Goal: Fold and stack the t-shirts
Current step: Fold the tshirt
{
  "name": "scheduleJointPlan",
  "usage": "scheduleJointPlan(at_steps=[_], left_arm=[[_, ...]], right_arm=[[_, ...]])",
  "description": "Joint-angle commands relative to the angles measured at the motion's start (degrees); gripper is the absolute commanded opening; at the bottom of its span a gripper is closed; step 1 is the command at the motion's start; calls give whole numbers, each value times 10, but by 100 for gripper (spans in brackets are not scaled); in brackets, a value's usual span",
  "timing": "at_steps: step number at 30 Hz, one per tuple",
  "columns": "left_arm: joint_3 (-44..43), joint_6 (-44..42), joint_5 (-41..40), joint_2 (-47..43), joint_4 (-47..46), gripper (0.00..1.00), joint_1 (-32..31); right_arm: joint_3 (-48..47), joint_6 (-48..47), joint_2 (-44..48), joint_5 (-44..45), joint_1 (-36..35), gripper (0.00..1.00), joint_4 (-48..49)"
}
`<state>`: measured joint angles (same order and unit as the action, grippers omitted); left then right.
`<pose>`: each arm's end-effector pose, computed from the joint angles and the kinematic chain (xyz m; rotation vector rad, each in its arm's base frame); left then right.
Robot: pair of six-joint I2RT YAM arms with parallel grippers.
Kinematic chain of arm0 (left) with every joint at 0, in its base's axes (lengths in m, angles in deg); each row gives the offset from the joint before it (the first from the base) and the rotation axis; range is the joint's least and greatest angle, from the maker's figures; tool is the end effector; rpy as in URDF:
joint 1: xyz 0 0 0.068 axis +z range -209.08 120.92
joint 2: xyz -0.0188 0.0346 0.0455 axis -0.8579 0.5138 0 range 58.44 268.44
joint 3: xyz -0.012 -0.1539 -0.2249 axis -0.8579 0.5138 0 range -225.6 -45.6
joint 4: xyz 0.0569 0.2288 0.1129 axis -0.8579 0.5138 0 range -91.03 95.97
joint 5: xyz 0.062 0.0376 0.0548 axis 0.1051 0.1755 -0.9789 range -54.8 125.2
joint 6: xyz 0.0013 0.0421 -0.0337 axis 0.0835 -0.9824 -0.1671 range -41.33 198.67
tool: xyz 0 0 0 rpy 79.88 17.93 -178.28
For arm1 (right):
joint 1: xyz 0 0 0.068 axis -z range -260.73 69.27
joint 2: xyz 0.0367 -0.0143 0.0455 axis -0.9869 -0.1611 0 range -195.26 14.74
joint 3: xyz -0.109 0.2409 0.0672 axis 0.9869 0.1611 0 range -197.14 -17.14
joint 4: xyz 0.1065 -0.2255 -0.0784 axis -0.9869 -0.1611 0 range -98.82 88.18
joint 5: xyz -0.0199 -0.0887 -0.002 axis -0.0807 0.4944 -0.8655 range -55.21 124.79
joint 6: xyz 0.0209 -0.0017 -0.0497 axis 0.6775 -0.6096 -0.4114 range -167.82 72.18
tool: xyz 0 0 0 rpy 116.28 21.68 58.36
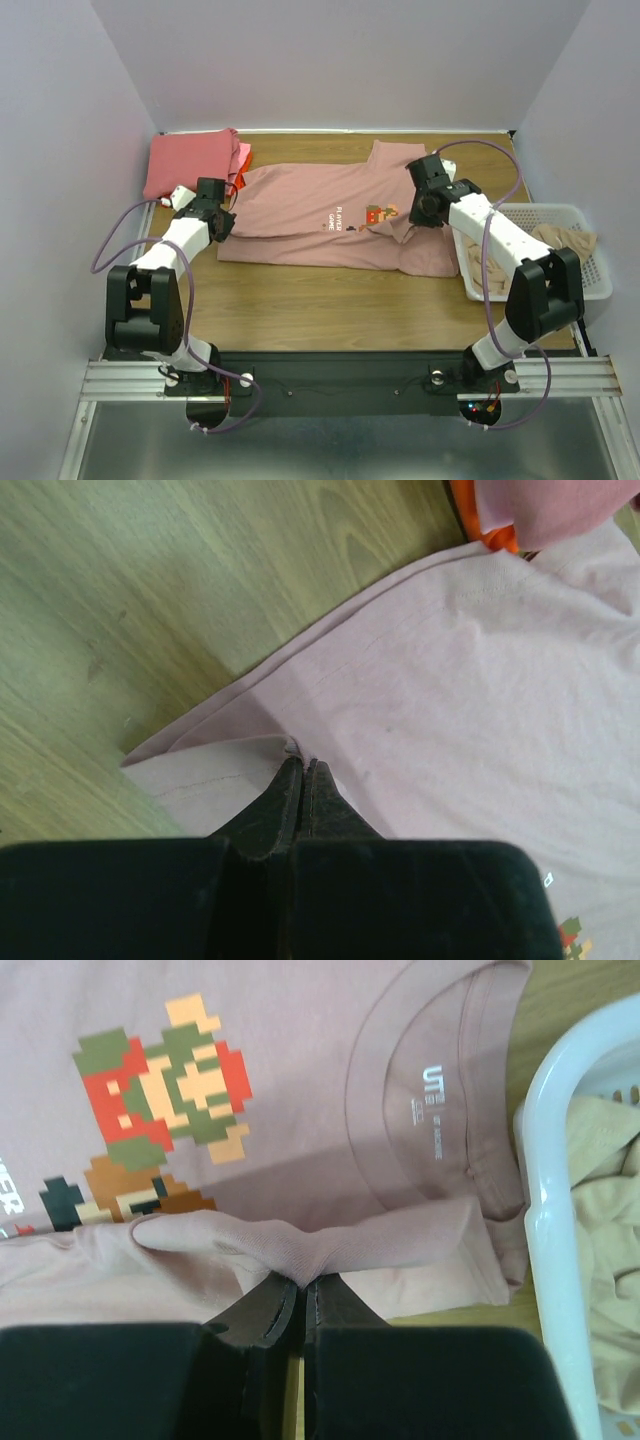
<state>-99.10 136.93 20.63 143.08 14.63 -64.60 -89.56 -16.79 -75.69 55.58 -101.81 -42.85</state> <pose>0.3098 -0.0209 0.2219 -1.1571 2.0648 -0.2377 0.3113 0.1065 0.2668 0.3434 2.4806 -0.1081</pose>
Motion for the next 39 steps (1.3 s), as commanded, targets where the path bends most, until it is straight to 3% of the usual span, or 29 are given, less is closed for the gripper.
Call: scheduleJointPlan(at_steps=[1, 6, 13, 14, 16, 17, 19, 20, 21, 23, 24, 25, 26, 28, 29, 35, 39], left_arm=[[-30, -2, -40, 11, 4, 0, 3], [-29, -5, -45, 19, -14, 0, 5], [-71, -17, -31, 95, -14, 0, 6], [-73, -17, -30, 98, -14, 4, 6], [-72, -17, -32, 104, -18, 18, 7], [-70, -17, -35, 102, -18, 42, 7], [-64, -10, -53, 92, -13, 73, 7], [-64, -10, -60, 89, -11, 73, 7], [-69, -11, -63, 85, -7, 85, 7], [-75, -14, -71, 72, 4, 91, 7], [-78, -22, -71, 60, 5, 98, 7], [-79, -22, -71, 53, 9, 98, 7], [-77, -30, -71, 45, 10, 98, 7], [-71, -36, -66, 22, 11, 98, 7], [-60, -40, -64, 5, 14, 98, 7], [13, -48, -23, -45, -3, 98, 6], [53, -51, -3, -69, -19, 98, 4]], right_arm=[[-34, -11, -6, 18, 13, 1, 39], [-45, -20, -21, 9, 25, 1, 45], [-68, -33, -69, -15, 37, 1, 55], [-75, -33, -84, -19, 39, 2, 56], [-83, -26, -101, -29, 46, 7, 61], [-87, -25, -119, -33, 49, 9, 62], [-106, -24, -137, -51, 58, 19, 72], [-114, -25, -150, -58, 62, 20, 75], [-128, -25, -174, -63, 66, 23, 77], [-168, -37, -199, -74, 73, 34, 77], [-177, -39, -216, -82, 75, 56, 77], [-187, -41, -221, -89, 75, 64, 76], [-197, -48, -222, -100, 75, 78, 76], [-190, -51, -205, -137, 75, 88, 78], [-172, -54, -196, -163, 75, 100, 79], [-42, -60, -104, -274, 73, 100, 131], [30, -46, -70, -263, 66, 100, 152]])
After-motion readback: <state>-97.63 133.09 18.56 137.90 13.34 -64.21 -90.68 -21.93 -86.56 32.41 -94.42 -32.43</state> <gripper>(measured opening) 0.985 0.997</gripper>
